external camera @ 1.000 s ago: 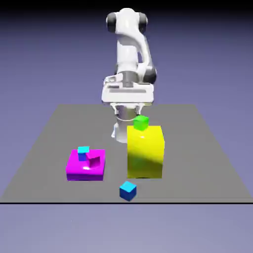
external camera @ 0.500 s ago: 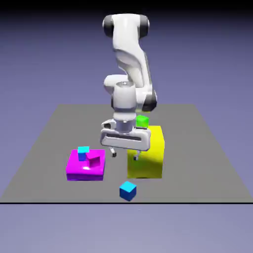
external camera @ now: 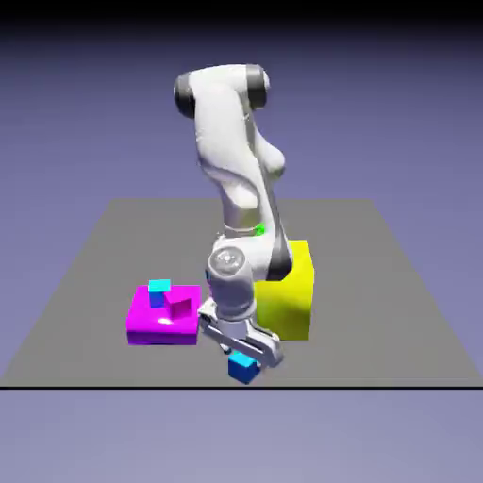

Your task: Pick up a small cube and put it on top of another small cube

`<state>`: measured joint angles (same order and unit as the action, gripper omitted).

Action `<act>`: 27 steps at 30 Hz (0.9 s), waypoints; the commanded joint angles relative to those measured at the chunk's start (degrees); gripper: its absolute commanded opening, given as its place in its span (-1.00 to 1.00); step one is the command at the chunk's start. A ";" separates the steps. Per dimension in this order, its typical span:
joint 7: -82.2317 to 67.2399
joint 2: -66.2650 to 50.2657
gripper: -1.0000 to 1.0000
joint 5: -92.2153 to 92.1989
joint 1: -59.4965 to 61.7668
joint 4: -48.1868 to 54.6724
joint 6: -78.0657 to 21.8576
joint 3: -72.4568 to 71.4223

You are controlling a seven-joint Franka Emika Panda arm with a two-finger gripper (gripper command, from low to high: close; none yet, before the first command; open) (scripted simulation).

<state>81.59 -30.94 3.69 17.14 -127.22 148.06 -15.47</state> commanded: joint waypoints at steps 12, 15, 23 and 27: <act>-8.15 19.12 -1.00 -3.82 0.74 -5.40 -13.72 6.80; -12.05 25.35 -1.00 -4.50 -0.31 -8.58 -16.82 12.41; -20.67 39.12 -1.00 -6.00 -2.62 -15.62 -23.68 24.81; -22.15 32.83 -1.00 -7.92 -2.78 -19.41 -13.73 24.50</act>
<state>59.33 1.89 -4.40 14.24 -146.63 134.35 9.07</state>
